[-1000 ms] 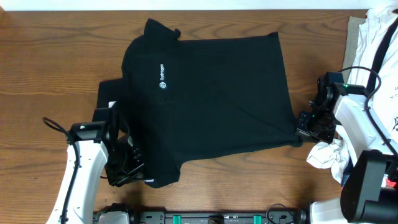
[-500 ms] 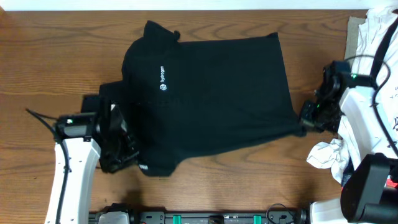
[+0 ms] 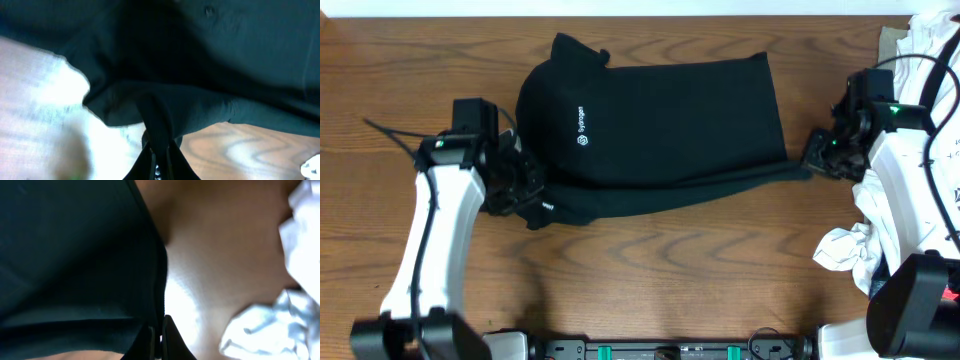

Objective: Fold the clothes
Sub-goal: 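Lift the hem with both grippers and fold it toward the collar, then lower the folded hem near the collar and release both grippers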

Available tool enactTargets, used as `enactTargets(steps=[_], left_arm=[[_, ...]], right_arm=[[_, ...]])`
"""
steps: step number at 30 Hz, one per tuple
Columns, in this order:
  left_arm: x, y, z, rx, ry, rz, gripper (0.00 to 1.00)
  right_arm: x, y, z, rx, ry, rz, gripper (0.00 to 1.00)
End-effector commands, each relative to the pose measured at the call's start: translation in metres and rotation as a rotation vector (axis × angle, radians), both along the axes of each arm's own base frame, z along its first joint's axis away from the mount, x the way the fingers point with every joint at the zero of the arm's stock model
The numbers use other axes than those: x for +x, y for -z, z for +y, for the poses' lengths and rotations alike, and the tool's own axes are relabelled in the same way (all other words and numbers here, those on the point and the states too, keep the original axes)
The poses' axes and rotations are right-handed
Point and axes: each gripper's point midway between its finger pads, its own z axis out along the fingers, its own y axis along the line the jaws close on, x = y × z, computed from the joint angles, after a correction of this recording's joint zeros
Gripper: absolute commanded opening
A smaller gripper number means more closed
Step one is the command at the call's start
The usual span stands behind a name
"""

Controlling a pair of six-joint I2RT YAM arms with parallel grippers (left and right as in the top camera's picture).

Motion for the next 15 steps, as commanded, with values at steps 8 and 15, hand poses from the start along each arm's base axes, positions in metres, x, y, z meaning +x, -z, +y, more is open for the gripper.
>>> enactTargets(steps=[8,15], left_arm=[[0.060,-0.036,0.004,0.024,0.023,-0.134,0.06],[0.075,-0.054,-0.011,0.029,0.070,-0.204,0.06]], right_arm=[[0.046,0.007,0.001,-0.040,-0.009,-0.125,0.01],[0.062,0.029,0.001,-0.038,0.002,-0.122,0.01]])
